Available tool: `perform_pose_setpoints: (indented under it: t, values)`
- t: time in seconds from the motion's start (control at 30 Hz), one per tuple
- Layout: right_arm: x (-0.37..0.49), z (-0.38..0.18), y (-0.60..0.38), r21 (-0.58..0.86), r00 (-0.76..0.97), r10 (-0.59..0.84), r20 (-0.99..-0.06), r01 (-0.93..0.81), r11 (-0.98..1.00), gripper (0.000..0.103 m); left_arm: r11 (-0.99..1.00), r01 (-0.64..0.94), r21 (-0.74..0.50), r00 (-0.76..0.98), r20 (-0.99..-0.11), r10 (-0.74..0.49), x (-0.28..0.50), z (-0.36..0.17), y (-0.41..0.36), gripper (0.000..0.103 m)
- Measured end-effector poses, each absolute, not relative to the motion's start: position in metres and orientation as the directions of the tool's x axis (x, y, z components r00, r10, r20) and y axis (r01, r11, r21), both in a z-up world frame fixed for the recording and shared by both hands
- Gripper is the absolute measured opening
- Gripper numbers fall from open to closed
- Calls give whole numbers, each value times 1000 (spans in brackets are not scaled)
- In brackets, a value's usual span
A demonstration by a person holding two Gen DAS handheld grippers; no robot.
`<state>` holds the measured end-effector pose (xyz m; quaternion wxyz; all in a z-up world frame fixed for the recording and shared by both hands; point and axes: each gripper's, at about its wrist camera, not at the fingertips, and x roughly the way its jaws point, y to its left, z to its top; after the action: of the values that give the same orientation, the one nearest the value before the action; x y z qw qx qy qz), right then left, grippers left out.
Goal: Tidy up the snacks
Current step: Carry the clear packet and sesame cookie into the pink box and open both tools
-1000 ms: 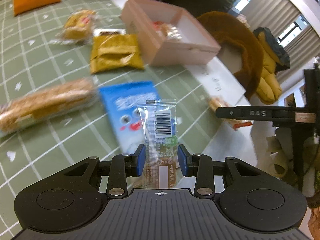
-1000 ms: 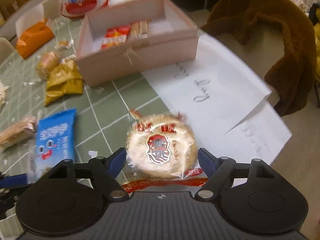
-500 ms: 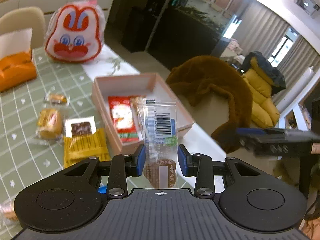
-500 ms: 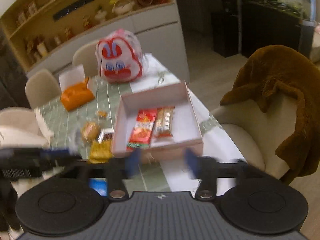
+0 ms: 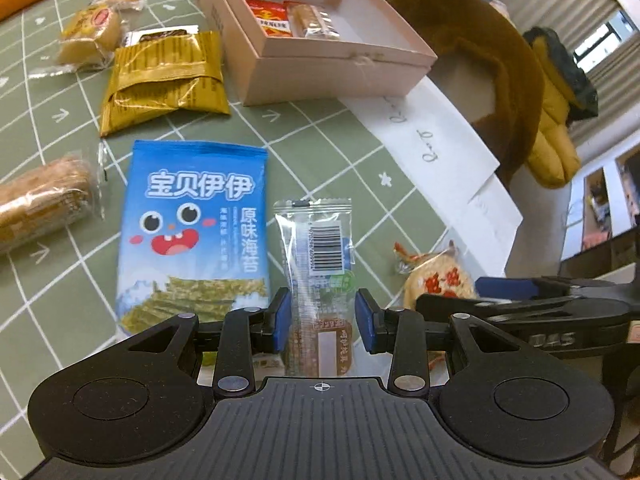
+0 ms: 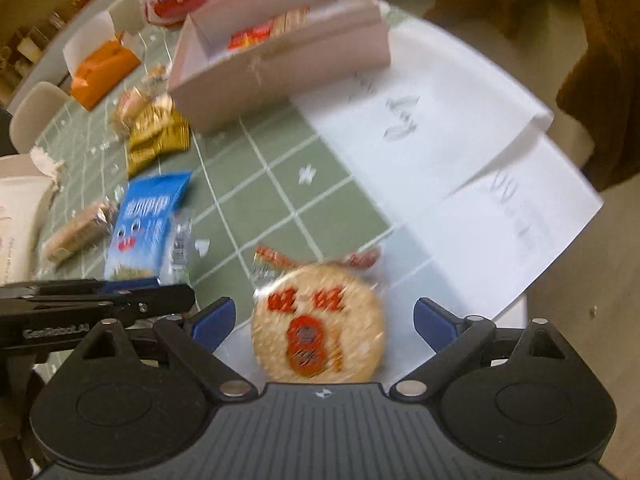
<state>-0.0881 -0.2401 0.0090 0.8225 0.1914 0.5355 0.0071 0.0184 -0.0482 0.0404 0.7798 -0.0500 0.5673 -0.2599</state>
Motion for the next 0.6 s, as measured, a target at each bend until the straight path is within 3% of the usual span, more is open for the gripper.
perform_pose_setpoints:
  t: [0.13, 0.3, 0.37, 0.4, 0.6]
  values:
    - [-93, -1, -222, 288, 429, 170, -887, 225, 931, 101, 861, 352, -366, 222, -861, -457, 18, 41, -37, 40]
    - [-94, -3, -202, 198, 426, 97, -900, 199, 960, 100, 857, 363, -366, 216, -862, -460, 16, 43, -33, 40]
    - [-97, -2, -196, 161, 425, 75, -902, 171, 972, 90, 854, 365, -371, 213, -860, -464, 17, 42, -35, 40]
    - [-97, 1, -194, 143, 422, 68, -904, 149, 978, 78, 850, 366, -378, 212, -856, -472, 17, 43, -36, 40]
    - [-77, 55, -224, 206, 511, 135, -849, 85, 975, 78, 793, 387, -469, 319, -739, -593, 50, 101, -44, 39]
